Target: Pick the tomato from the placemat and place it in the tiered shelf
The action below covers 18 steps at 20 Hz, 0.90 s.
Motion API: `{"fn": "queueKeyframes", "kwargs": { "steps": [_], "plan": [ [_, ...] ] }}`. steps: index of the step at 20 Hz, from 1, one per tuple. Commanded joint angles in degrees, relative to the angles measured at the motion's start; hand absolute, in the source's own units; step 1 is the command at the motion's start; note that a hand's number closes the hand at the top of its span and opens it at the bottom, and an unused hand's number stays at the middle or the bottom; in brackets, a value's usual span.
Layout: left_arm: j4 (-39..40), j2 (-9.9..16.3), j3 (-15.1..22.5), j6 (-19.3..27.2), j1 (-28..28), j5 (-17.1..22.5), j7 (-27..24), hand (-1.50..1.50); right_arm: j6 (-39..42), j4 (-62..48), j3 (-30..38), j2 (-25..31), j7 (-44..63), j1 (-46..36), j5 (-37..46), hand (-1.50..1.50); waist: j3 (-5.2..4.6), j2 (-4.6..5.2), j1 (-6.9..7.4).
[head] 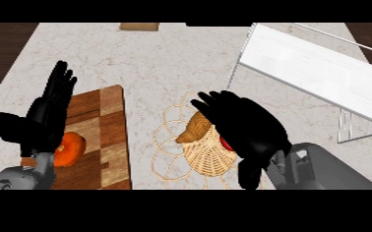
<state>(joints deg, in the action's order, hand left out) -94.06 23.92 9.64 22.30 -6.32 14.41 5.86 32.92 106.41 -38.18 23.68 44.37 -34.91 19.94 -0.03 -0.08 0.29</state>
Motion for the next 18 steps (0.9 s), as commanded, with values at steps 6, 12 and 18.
{"fn": "queueKeyframes", "kwargs": {
  "steps": [6,12,18],
  "plan": [
    [-7.3,-2.3,0.1,0.7,5.7,-3.8,2.4,0.00,2.2,-4.8,2.1,-0.7,-4.8,4.2,10.1,-1.50,0.04,0.02,0.09],
    [-1.8,-3.0,-4.5,-4.5,3.5,-3.0,0.3,0.00,-1.9,-11.9,2.5,-1.7,-15.5,7.9,18.7,-1.50,0.03,0.11,-0.04],
    [-3.7,-5.8,-4.8,-4.7,3.9,-6.2,1.3,0.00,-1.6,-15.5,4.0,-5.1,-19.1,9.7,24.9,-1.50,0.03,0.07,0.03]
  ]
}}
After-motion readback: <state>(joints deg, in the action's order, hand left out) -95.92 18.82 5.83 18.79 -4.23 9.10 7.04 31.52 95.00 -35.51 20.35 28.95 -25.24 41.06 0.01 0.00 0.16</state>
